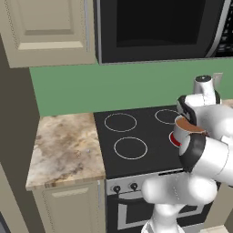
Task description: Pick up the sugar cube(s) and place them in the saucepan with hot chocolate.
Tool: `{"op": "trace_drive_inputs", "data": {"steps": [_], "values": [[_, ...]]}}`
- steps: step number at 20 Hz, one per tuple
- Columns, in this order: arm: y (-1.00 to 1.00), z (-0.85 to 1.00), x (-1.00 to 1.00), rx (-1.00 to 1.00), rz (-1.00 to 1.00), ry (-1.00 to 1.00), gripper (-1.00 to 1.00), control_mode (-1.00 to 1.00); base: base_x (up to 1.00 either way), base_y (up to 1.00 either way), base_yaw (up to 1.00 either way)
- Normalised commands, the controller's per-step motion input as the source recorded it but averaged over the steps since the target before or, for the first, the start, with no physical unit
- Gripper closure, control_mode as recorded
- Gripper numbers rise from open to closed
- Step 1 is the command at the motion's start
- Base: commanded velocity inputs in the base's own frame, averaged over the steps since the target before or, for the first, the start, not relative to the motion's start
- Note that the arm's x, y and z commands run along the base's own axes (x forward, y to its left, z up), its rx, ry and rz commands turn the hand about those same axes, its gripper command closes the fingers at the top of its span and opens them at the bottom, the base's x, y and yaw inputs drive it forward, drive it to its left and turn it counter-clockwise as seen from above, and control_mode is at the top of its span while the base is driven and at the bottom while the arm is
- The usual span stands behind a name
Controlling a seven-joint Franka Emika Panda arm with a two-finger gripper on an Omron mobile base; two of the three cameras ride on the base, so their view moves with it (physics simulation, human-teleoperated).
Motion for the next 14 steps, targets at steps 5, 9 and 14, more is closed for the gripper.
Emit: {"op": "trace_drive_inputs", "data": {"steps": [5,9,14], "values": [[-0.13,-0.15,0.26,0.19,0.01,0.05,1.00,-1.00,0.00,0.00,0.00],[-0.07,-0.24,0.07,0.19,0.00,0.04,1.00,-1.00,0.00,0.00,0.00],[0.00,-0.29,0.07,0.09,0.00,0.08,1.00,-1.00,0.00,0.00,0.00]]}}
